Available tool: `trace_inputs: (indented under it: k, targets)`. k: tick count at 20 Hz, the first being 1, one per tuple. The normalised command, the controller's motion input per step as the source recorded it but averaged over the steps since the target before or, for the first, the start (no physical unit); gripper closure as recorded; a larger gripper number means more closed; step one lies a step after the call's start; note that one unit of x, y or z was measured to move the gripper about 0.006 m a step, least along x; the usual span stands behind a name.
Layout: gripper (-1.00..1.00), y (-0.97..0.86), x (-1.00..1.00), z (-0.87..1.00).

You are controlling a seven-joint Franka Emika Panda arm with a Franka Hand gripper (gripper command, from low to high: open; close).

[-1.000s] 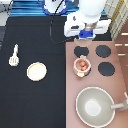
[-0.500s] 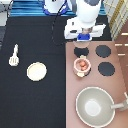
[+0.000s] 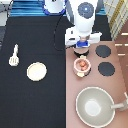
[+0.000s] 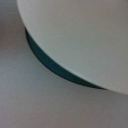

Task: Take the lid off the pot, put the pot on the plate, and use the tool to push the pot to the front of the table.

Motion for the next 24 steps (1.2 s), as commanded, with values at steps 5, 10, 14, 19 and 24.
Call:
trace_inputs:
  k: [5,10,14,19,24]
  targets:
    - [-1.00,0.02,-0.19,-0.05]
    - [-1.00,0.07,-0.25,0.42]
    - [-1.00,0.00,-0.24,0.75]
    - [-1.00,-0.07,0.20,0.98]
    - [-1.00,-0.13,0.84,0.70]
